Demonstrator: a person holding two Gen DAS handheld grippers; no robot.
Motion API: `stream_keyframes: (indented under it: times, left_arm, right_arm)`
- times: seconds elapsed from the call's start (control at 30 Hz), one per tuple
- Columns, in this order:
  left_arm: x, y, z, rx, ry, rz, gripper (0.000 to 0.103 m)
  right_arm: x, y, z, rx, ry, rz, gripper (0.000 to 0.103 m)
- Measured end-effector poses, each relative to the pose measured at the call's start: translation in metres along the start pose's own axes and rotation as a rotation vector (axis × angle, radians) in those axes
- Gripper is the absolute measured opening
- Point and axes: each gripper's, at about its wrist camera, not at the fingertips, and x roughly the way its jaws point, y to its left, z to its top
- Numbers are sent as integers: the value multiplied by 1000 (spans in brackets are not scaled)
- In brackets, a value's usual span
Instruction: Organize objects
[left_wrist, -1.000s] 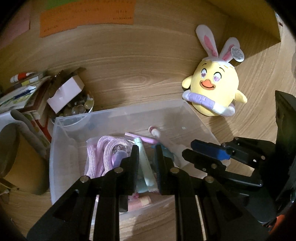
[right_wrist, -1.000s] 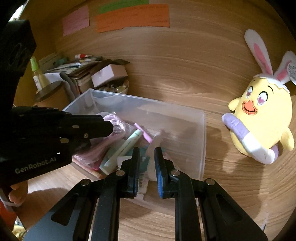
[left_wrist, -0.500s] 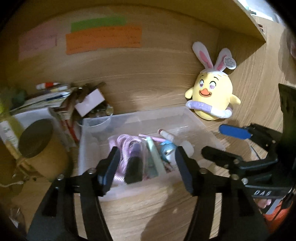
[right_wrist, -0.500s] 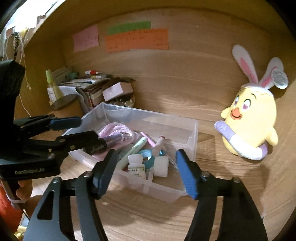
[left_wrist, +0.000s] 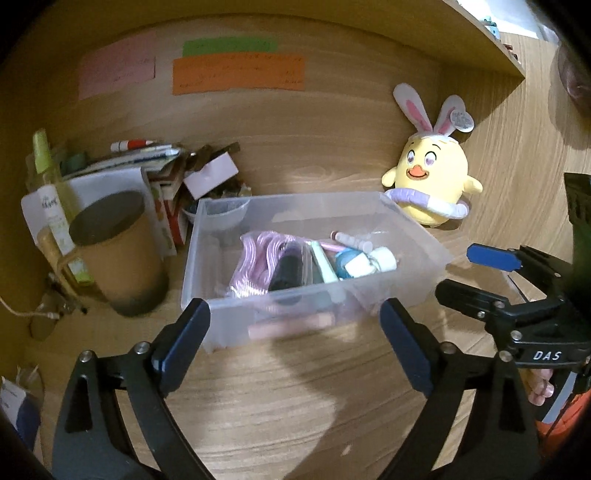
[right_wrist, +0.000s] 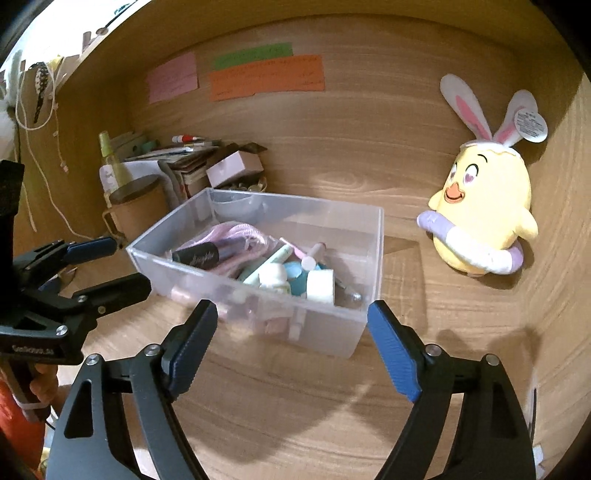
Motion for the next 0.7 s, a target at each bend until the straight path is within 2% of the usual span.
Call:
stream_keyframes:
  times: [0.27,0.7]
  left_arm:
    - [2,0,-9,-27,17,-16,94]
    - [-1,-3,-8,-28,2,-23,95]
  right_arm:
    - [-7,4,-12,1,-10,15,81]
    - [-7,4,-11,5,-14,26,82]
